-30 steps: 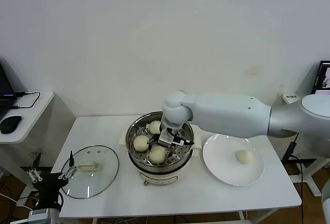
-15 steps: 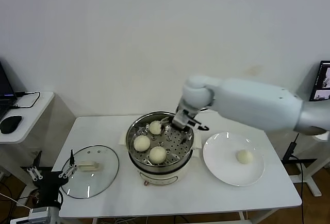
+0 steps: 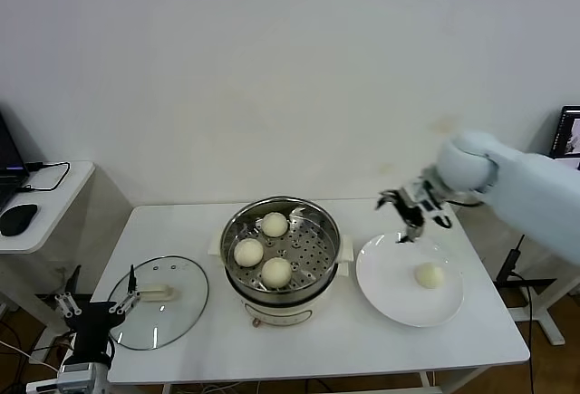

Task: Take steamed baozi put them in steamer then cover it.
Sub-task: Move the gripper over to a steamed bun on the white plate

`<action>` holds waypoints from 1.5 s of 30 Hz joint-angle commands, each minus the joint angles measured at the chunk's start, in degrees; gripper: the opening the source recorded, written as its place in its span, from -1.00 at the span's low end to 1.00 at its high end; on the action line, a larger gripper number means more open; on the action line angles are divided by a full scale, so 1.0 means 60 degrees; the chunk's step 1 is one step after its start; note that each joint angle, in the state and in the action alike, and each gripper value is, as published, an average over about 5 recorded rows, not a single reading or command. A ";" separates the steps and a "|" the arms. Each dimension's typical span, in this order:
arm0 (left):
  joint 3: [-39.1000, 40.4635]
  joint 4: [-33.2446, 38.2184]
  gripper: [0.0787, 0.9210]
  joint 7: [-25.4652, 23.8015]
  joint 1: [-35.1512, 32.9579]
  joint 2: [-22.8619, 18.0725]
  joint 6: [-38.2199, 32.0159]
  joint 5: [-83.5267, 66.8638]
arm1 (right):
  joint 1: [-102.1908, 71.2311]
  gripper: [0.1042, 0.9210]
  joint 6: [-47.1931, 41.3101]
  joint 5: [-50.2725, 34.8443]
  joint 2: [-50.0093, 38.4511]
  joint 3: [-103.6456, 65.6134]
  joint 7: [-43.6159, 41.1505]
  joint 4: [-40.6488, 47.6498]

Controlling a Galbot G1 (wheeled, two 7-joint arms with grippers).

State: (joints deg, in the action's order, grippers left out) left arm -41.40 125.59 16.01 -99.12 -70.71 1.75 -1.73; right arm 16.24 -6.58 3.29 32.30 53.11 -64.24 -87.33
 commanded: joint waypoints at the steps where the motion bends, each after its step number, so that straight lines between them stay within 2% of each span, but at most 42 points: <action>1: 0.0147 -0.0001 0.77 -0.0012 -0.0045 0.0083 0.0013 0.0047 | -0.3824 0.76 -0.0281 0.1542 -0.1395 -0.2939 0.0074 0.0816; 7: 0.0053 0.0042 0.77 -0.0010 -0.0187 0.0080 0.0008 0.0048 | -0.4762 0.76 -0.0316 0.2198 -0.0698 -0.3714 0.0308 0.1686; 17: -0.0180 0.0019 0.77 -0.0028 -0.0345 0.0057 -0.0007 0.0023 | -0.5141 0.76 -0.0162 0.2505 0.0744 -0.4025 0.0541 0.3068; 31: -0.0278 -0.0048 0.77 -0.0043 -0.0378 0.0061 -0.0014 0.0008 | -0.5229 0.75 -0.0191 0.2654 0.1341 -0.4041 0.0744 0.3559; 45: -0.0237 -0.0048 0.77 -0.0029 -0.0346 0.0025 -0.0017 0.0010 | -0.5132 0.39 -0.0310 0.2682 0.1434 -0.4031 0.0725 0.3583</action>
State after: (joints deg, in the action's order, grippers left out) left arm -42.80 125.25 15.81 -101.16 -70.57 1.64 -1.67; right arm -14.30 -8.22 19.07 40.30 29.20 -59.77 -66.52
